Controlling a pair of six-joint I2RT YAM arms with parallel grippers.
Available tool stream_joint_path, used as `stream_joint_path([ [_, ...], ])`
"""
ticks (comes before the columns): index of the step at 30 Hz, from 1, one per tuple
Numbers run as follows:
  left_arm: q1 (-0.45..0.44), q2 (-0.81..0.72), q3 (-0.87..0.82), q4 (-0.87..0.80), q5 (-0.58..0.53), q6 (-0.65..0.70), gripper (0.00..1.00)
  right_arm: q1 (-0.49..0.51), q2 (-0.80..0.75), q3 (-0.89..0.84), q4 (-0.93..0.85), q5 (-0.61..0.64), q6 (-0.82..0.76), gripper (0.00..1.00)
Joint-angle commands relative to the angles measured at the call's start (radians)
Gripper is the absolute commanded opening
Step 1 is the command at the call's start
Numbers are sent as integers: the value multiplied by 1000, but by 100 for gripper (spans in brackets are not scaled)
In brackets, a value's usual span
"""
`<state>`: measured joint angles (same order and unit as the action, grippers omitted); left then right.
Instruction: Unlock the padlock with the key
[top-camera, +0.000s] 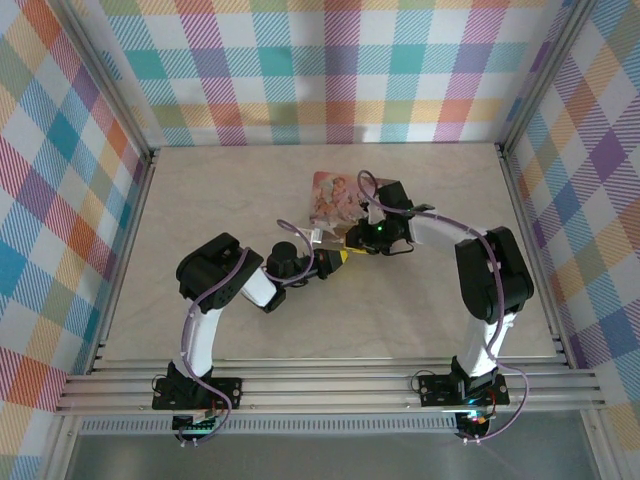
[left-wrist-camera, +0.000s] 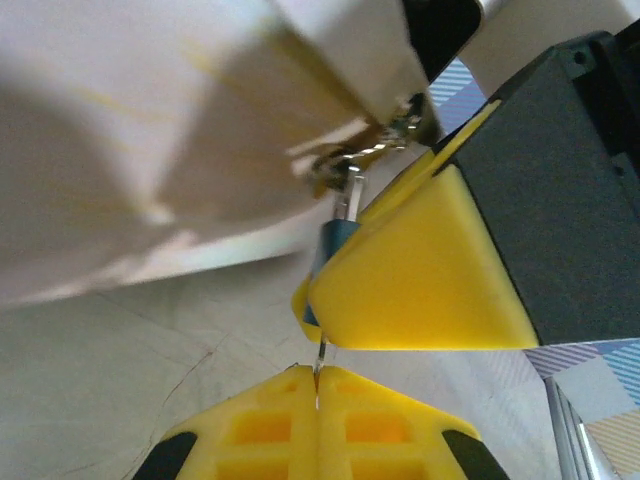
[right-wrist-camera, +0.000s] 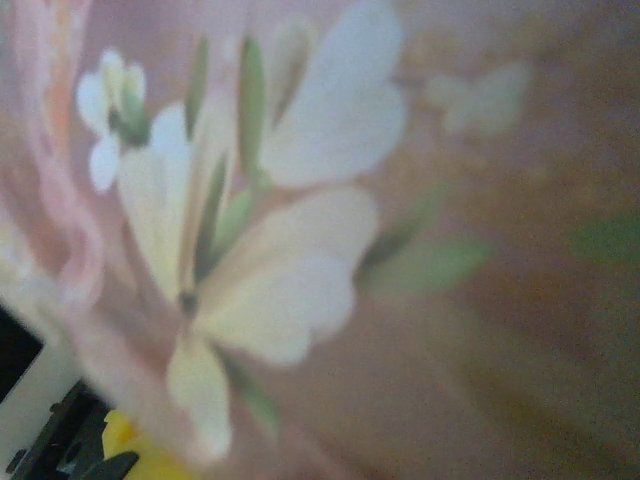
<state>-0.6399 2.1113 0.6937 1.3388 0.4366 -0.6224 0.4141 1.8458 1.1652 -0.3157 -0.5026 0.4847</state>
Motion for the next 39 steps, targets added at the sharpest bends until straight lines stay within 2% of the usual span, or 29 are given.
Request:
stream_joint_path([
  [1,0,27,-10,13,-3,39,0,9,82,-58,-116,-170,153,19],
  [4,6,37,-5,11,9,43,0,8,84,-61,-106,-165,159,25],
  [8,13,41,-3,10,11,42,0,8,79,-63,-100,-162,168,41],
  [14,19,35,-9,2,-1,28,0,8,50,-46,-104,-149,183,56],
  [23,27,15,1,-15,2,-20,0,8,-12,-59,-43,-66,234,60],
  [30,26,-46,3,-113,-14,24,0,9,-57,-99,16,33,271,61],
  [39,26,-78,26,-168,1,25,0,16,-2,-91,91,37,271,61],
])
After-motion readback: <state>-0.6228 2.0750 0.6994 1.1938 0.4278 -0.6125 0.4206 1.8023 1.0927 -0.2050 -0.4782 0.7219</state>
